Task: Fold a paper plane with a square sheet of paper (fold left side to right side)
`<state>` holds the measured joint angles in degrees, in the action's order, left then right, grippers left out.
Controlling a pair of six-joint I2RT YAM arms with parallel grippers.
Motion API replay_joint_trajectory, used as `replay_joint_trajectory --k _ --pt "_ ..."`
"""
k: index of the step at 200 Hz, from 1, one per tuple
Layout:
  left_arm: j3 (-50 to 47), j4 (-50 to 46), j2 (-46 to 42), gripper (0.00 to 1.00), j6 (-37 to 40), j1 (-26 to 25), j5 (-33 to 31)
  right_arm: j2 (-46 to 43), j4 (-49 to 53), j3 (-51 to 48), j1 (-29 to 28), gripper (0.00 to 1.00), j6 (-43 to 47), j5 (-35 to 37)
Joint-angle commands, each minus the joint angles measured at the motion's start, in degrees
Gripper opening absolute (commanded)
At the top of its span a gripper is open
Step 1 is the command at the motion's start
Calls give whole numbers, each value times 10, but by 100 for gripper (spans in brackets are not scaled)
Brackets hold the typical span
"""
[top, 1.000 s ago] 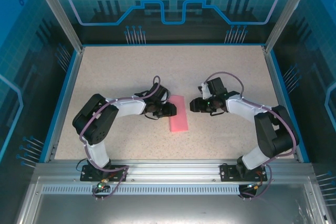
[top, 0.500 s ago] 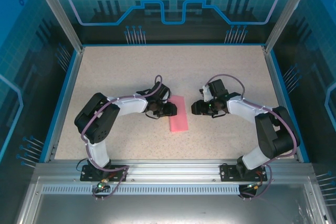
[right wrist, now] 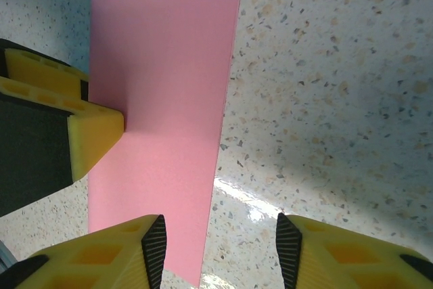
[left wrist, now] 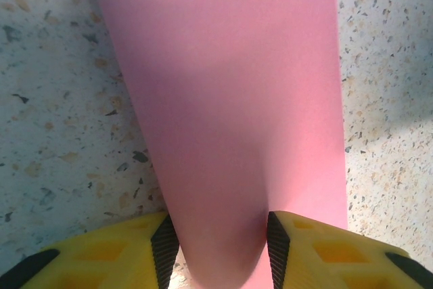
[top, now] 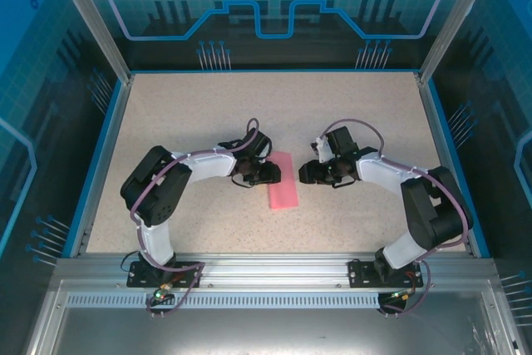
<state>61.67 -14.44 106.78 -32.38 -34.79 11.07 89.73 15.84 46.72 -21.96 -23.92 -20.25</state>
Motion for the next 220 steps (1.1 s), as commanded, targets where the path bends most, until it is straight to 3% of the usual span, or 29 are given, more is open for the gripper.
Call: replay_joint_trajectory --k 1,27,69,183,220 --pt "2 -35 31 44 21 -3 -39 13 0 11 -11 49 -5 -22" --pt "2 -38 32 44 21 -5 -41 33 -19 17 -16 42 -22 -63" --pt "4 -38 32 44 21 -5 -43 94 -50 33 -38 19 -50 -104" --pt "5 -41 24 45 23 -6 -48 166 38 88 -49 18 -22 -43" --pt "12 -58 -21 51 31 -4 -58 184 53 87 -50 18 -17 -33"
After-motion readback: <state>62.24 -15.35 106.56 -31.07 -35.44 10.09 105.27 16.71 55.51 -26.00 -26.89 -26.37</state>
